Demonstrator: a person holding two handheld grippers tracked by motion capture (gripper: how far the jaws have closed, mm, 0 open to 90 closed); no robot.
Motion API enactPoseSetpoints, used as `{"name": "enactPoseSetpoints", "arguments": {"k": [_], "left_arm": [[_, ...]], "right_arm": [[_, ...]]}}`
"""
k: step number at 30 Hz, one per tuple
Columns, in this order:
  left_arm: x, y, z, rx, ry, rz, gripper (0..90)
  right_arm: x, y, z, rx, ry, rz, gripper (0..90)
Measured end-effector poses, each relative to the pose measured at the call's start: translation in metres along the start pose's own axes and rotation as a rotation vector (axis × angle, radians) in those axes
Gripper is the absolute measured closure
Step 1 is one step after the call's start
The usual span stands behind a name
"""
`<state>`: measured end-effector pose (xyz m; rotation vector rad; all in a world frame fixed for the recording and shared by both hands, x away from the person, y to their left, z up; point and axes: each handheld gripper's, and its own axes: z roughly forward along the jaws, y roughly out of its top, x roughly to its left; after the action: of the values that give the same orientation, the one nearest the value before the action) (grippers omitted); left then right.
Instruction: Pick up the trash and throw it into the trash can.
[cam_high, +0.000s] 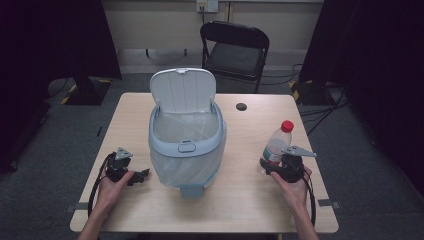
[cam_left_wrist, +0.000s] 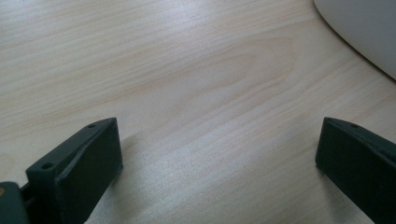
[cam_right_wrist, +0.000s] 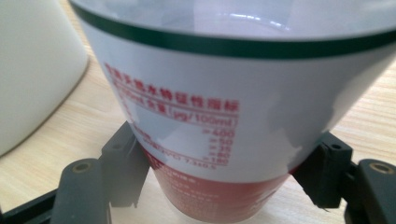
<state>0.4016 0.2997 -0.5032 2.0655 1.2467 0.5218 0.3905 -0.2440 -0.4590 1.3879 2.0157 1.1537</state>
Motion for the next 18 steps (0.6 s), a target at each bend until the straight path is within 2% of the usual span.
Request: {"name": "enactPoseSetpoints", "arguments": {"k": [6,14,18], "left_arm": [[0.001,-0.001,0.000,-0.005,-0.007,0.006,0.0],[0.003,-0.001,0.000,-0.005,-0.015,0.007,0.0],[0.003,-0.001,0.000,-0.005,-0.015,0.006,0.0]], "right_arm": [[0.002,0.002,-0.009,-0.016,0.031,0.020,28.1],[0.010,0.010,-0.027,-0.060,0.079,0.016,28.1],[0.014,0.016,-0.031,-0.062,0.103,0.017,28.1]]}}
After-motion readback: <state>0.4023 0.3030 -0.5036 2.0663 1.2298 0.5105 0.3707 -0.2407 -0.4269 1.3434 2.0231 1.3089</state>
